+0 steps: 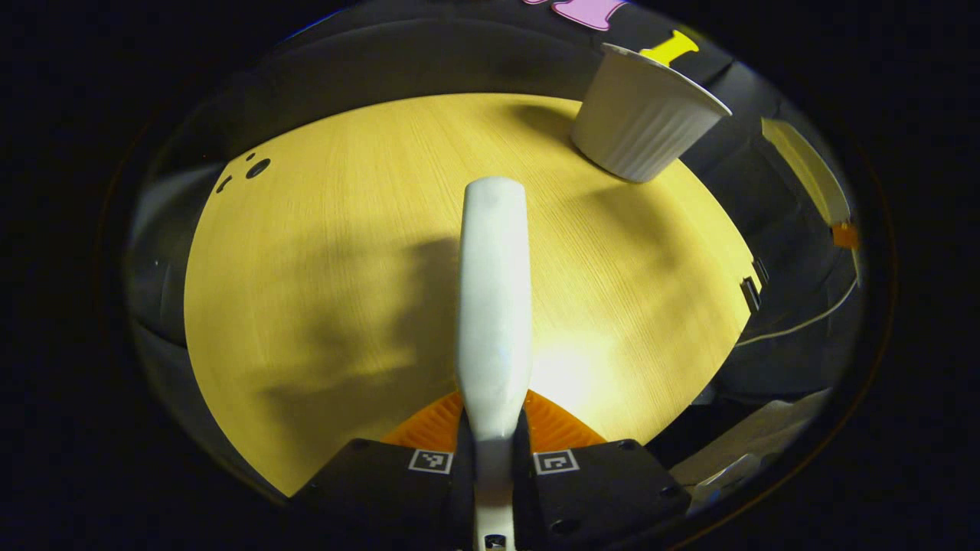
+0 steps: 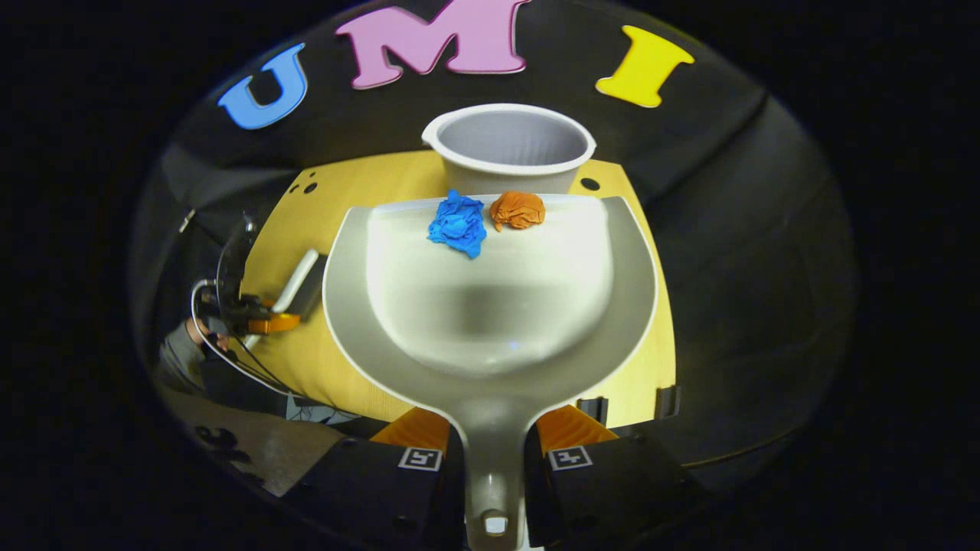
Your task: Pick up the small broom and dustpan from the desktop, sweep the trash into the dustpan with the broom, and then empty the trash into the garbage bin.
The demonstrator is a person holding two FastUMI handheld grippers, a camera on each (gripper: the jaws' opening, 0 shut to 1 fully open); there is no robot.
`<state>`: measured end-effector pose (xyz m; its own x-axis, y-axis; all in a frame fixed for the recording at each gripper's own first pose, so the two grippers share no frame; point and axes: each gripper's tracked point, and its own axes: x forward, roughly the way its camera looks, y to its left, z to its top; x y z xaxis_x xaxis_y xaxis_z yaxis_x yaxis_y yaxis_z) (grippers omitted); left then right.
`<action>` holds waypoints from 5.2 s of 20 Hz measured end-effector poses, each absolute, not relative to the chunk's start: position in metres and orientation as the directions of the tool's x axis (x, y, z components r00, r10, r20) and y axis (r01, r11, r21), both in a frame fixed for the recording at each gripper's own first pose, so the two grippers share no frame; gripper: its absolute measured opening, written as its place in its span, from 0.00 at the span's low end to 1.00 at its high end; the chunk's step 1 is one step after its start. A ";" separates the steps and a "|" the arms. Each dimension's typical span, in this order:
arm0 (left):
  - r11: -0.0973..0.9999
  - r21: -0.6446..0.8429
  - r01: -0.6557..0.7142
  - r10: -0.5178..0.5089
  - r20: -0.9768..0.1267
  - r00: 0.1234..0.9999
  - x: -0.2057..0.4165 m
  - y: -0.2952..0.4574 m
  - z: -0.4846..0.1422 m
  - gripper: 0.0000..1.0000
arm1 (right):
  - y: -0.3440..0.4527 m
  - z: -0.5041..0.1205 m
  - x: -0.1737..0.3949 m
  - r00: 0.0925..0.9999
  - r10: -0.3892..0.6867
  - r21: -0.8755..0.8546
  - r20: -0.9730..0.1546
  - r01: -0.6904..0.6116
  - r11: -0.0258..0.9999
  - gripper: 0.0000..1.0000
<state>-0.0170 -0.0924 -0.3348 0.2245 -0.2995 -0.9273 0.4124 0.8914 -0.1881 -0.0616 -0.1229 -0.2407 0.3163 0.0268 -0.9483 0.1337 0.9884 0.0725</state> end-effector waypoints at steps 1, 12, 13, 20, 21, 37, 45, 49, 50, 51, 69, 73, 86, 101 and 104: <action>0.888 -0.188 0.420 -0.303 -0.926 0.225 -0.022 -0.094 -0.335 0.24 | -0.134 -0.234 -0.052 0.314 0.013 0.060 -0.949 0.141 0.988 0.35; 0.908 -0.199 0.369 -0.300 -0.923 0.242 -0.042 -0.048 -0.338 0.24 | -0.234 -0.221 0.052 0.187 -0.174 -0.158 -0.967 0.097 0.983 0.35; 0.911 -0.200 0.361 -0.299 -0.923 0.243 -0.043 -0.044 -0.339 0.24 | -0.237 -0.223 0.058 0.158 -0.182 -0.173 -0.971 0.071 0.982 0.35; 0.918 -0.206 0.338 -0.297 -0.923 0.246 -0.045 -0.036 -0.345 0.24 | -0.245 -0.230 0.078 -0.073 -0.240 -0.230 -0.968 -0.125 0.965 0.35; 0.917 -0.205 0.341 -0.298 -0.922 0.247 -0.044 -0.037 -0.345 0.24 | -0.242 -0.231 0.082 -0.084 -0.240 -0.227 -0.967 -0.137 0.964 0.35; 0.926 -0.156 0.344 -0.256 -0.929 0.268 -0.035 -0.040 -0.341 0.24 | -0.226 -0.188 0.072 0.128 -0.098 -0.110 -0.987 -0.092 0.990 0.35; 0.939 -0.113 0.325 -0.208 -0.939 0.274 -0.029 -0.039 -0.333 0.24 | -0.170 -0.144 0.020 0.300 0.031 -0.015 -0.953 -0.151 0.988 0.35; 0.946 -0.096 0.308 -0.185 -0.944 0.273 -0.027 -0.040 -0.332 0.24 | -0.114 -0.160 -0.016 0.282 0.138 0.071 -0.949 -0.233 0.970 0.40; 0.948 -0.093 0.304 -0.179 -0.946 0.271 -0.027 -0.040 -0.334 0.22 | -0.099 -0.168 -0.027 0.267 0.158 0.090 -0.951 -0.249 0.964 0.35; 0.950 -0.088 0.301 -0.173 -0.947 0.270 -0.027 -0.040 -0.333 0.22 | -0.087 -0.177 -0.036 0.255 0.166 0.097 -0.953 -0.262 0.960 0.35; 0.976 0.025 0.217 -0.037 -0.961 0.275 -0.023 -0.042 -0.345 0.24 | 0.012 -0.445 -0.061 0.134 0.154 0.119 -0.979 -0.240 0.964 0.40; 0.979 0.038 0.199 -0.016 -0.965 0.262 -0.023 -0.044 -0.349 0.24 | 0.009 -0.463 -0.058 0.131 0.150 0.121 -0.980 -0.205 0.971 0.35; 0.973 0.089 0.214 0.037 -0.971 0.237 -0.021 -0.041 -0.357 0.28 | 0.016 -0.465 -0.063 0.110 0.192 0.172 -0.975 -0.170 0.970 0.43; 0.970 0.132 0.205 -0.019 -0.797 0.604 0.012 -0.067 -0.195 0.29 | 0.011 -0.302 -0.014 0.490 0.245 0.161 -0.836 -0.208 0.965 0.40; 0.980 0.095 0.175 -0.075 -0.636 0.768 0.044 -0.092 -0.134 0.29 | 0.011 -0.257 0.020 0.644 0.233 0.121 -0.729 -0.214 0.969 0.40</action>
<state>0.0443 -0.0916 -0.1335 0.7681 -0.0754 -0.6359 0.1747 0.9800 0.0949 0.0203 0.0105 -0.2566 0.6438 0.2329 -0.7289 -0.2137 0.9694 0.1210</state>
